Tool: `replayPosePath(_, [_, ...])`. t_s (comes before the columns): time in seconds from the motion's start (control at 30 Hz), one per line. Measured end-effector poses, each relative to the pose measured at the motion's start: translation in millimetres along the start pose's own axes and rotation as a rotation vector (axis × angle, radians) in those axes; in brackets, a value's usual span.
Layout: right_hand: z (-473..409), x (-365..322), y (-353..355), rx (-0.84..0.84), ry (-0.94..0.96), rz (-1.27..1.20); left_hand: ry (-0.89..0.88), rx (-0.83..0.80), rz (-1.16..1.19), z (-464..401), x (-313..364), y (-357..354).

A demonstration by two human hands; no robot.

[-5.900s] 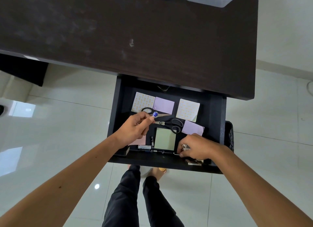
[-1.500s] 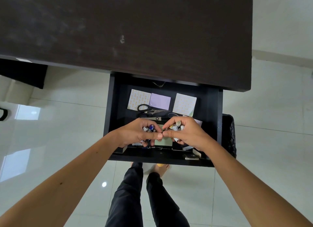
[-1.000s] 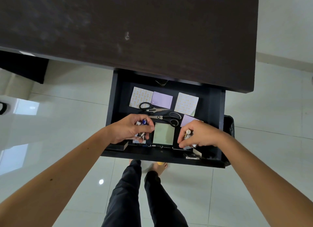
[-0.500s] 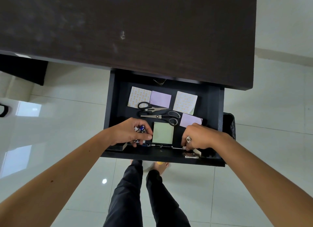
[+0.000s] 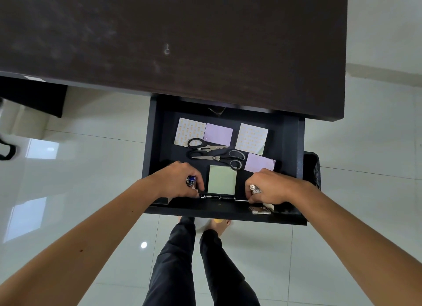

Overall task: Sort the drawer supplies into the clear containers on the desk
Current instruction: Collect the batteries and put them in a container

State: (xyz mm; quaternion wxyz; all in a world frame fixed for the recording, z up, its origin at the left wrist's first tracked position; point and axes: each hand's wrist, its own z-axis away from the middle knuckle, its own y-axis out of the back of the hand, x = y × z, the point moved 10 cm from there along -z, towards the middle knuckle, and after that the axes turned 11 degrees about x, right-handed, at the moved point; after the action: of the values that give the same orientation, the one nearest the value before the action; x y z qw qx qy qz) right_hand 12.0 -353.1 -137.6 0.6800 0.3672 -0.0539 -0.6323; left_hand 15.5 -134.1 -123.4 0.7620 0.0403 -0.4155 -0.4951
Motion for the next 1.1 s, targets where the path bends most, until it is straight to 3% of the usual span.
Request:
replayPosePath(0.23, [0, -15, 6, 0.076, -0.006, -0.274, -0.068, -0.019, -0.281, -2, 6, 4])
replayPosePath(0.6, [-1, -14, 5, 0.106, -0.05, -0.401, -0.139, -0.018, -0.503, -2, 8, 1])
replayPosePath(0.9, [-2, -10, 1, 0.085, -0.083, -0.386, -0.213, -0.005, -0.533, -3, 11, 1])
replayPosePath(1.1, [4, -16, -2, 0.007, -0.091, -0.515, -0.248, -0.047, -0.602, -6, 11, -4])
